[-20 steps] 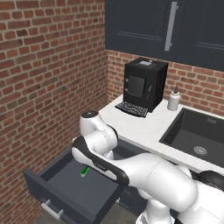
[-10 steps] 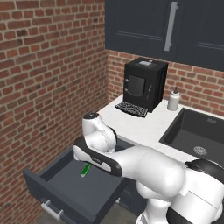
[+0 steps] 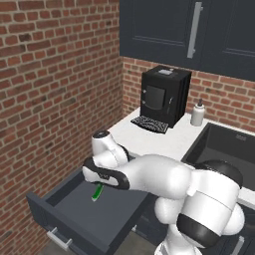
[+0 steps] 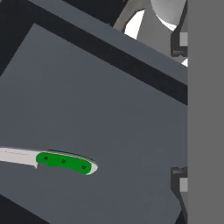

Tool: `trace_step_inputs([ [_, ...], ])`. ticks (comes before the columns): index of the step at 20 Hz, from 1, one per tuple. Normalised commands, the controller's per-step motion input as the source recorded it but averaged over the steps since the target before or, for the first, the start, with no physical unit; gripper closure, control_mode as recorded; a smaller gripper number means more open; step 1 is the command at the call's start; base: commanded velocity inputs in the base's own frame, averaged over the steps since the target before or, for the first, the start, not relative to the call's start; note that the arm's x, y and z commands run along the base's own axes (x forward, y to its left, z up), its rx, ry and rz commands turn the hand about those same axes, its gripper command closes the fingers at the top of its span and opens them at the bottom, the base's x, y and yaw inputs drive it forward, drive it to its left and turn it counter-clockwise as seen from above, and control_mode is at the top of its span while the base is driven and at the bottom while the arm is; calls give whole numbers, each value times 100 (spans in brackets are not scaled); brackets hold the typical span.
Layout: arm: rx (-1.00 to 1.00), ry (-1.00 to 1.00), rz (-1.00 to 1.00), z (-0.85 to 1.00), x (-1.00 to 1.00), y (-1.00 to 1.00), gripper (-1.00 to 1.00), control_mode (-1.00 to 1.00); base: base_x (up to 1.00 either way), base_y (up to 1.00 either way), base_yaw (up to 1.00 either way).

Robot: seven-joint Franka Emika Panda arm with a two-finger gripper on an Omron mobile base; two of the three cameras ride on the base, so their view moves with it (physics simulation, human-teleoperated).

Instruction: Pick up the knife from the drawer and place it on the cutting board. Then place the meat from the plate to the cutting board.

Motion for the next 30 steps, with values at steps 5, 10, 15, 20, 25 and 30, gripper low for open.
trace_step_inputs([
  [5, 0, 0, 0, -26, 44, 0, -100, -100, 0, 0, 0],
  [10, 0, 0, 0, -30, 32, 0, -100, -100, 0, 0, 0],
  [15, 0, 0, 0, -30, 23, 7, -100, -100, 0, 0, 0],
  [20, 0, 0, 0, -23, 19, 18, -100, -100, 0, 0, 0],
  [25, 0, 0, 0, -16, 19, 13, -100, -100, 0, 0, 0],
  [30, 0, 0, 0, -18, 20, 7, -100, -100, 0, 0, 0],
])
